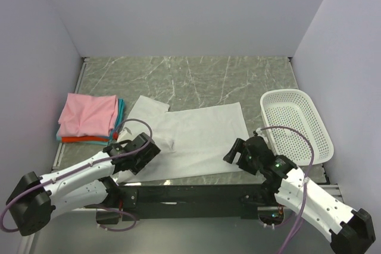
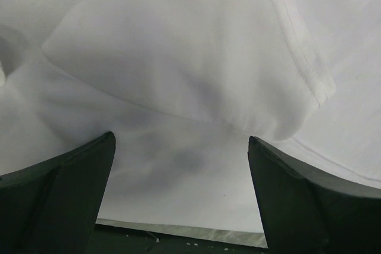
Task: Fold and stack the t-shirts
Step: Fold the tshirt
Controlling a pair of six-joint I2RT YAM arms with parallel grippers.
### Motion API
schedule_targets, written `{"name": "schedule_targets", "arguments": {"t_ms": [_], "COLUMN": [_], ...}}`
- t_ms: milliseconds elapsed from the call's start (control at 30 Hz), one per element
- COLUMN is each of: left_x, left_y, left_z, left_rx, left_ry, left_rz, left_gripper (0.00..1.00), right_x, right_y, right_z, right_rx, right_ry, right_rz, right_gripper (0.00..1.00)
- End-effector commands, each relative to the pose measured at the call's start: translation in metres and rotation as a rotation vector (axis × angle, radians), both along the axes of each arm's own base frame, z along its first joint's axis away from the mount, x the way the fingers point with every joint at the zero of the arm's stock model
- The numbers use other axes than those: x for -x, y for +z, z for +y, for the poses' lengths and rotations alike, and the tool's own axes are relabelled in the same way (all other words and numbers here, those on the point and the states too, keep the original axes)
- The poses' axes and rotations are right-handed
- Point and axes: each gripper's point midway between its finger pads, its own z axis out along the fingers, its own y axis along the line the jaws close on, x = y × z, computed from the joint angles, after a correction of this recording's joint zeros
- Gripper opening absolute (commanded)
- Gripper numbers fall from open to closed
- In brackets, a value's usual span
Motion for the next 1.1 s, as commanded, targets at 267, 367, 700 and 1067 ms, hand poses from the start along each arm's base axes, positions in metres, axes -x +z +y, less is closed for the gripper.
{"name": "schedule_targets", "arguments": {"t_ms": [267,367,700,1067], "left_x": [-0.051,-0.064,-0.125,-0.17], "left_y": [0.058,0.075,0.103,0.105], "left_z": [0.009,0.007,0.005,0.018], "left_rx": [-0.21,-0.237,-0.167,-0.202], "left_ry": [0.013,0.026,-0.009,0.006], "left_rz": [-0.172,-0.215,-0.328,-0.318], "left_gripper": [0.99,0.99,0.99,0.99], "right_x": [-0.019,-0.032,-0.067,-0.036], "right_y": [0.036,0.054,0.036,-0.022], "right_z": [0.003,0.007,0.038,0.004], "right_rx": [0.046,0.059,0.039,0.134], "right_ry": [0.058,0.083,0.107,0.0], "right_rz": [-0.1,-0.16,-0.17,-0.019], "right_gripper": [0.95,0.95,0.95,0.96]}}
